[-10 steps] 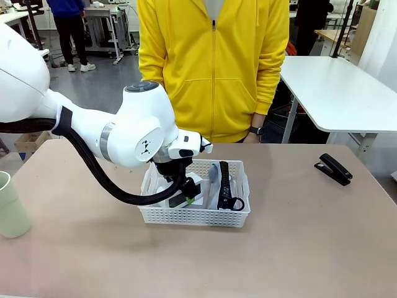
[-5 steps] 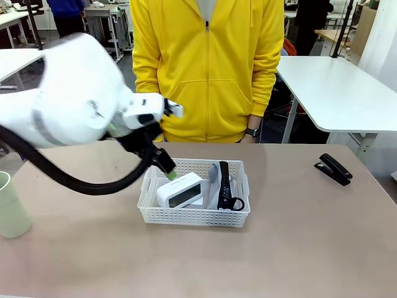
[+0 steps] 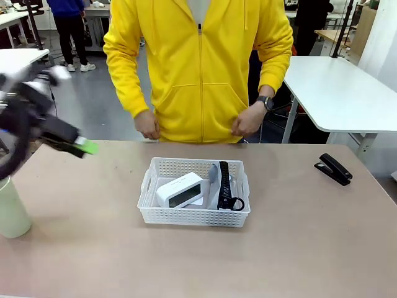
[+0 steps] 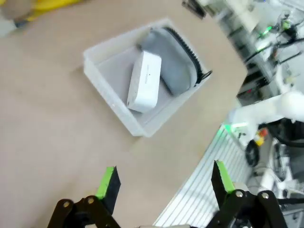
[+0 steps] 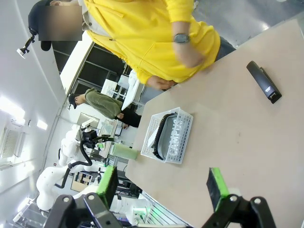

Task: Efficiently arrange items inside the basket to fit them all.
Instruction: Pick up the Digital clock and place it inside the Organizing basket, then pick up the Stapler and place it inside the Organizing basket.

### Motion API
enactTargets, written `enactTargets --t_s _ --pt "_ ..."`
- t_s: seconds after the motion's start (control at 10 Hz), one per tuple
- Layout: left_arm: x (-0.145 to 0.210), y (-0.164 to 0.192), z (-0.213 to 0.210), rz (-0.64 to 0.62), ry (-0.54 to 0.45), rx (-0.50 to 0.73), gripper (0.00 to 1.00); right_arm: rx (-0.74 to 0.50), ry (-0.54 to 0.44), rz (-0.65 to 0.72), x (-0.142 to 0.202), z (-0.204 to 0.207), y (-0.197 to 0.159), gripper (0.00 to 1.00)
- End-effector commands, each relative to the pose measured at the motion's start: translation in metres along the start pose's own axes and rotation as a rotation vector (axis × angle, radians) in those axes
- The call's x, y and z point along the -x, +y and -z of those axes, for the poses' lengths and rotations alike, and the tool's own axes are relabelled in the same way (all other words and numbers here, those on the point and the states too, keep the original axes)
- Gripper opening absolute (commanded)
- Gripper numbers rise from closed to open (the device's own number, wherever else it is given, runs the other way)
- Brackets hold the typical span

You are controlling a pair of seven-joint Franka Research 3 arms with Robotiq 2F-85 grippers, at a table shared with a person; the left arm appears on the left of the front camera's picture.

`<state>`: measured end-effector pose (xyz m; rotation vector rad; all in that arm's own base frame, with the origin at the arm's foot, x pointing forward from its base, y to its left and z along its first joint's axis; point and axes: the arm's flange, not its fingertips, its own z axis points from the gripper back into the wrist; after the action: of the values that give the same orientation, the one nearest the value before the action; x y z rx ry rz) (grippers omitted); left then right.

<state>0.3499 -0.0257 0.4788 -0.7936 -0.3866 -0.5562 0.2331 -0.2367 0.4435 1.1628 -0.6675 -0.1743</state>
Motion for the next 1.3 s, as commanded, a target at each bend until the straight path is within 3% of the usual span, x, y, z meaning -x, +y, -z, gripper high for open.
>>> enactTargets --t_s 0.0,0.2,0.3,0.4,0.5,0.6,1.2 --pt "0.039 0.030 -0.060 -0.063 -0.186 0.166 1.00 -0.018 -0.018 -0.026 -0.002 0.000 0.001 1.00" --pt "0.095 0.056 -0.116 -0.115 -0.428 0.261 1.00 -0.018 -0.018 -0.026 -0.002 0.000 0.001 1.00" --pt "0.115 0.069 -0.123 -0.115 -0.486 0.304 1.00 -0.018 -0.018 -0.026 -0.002 0.000 0.001 1.00" --pt "0.126 0.080 -0.118 -0.119 -0.510 0.329 1.00 -0.018 -0.018 -0.026 -0.002 0.000 0.001 1.00" --pt "0.126 0.092 -0.106 -0.129 -0.452 0.345 1.00 -0.018 -0.018 -0.026 -0.002 0.000 0.001 1.00" --pt "0.125 0.067 -0.146 -0.148 -0.498 0.279 1.00 -0.018 -0.018 -0.026 -0.002 0.000 0.001 1.00" --pt "0.125 0.067 -0.146 -0.148 -0.498 0.279 1.00 -0.018 -0.018 -0.026 -0.002 0.000 0.001 1.00"
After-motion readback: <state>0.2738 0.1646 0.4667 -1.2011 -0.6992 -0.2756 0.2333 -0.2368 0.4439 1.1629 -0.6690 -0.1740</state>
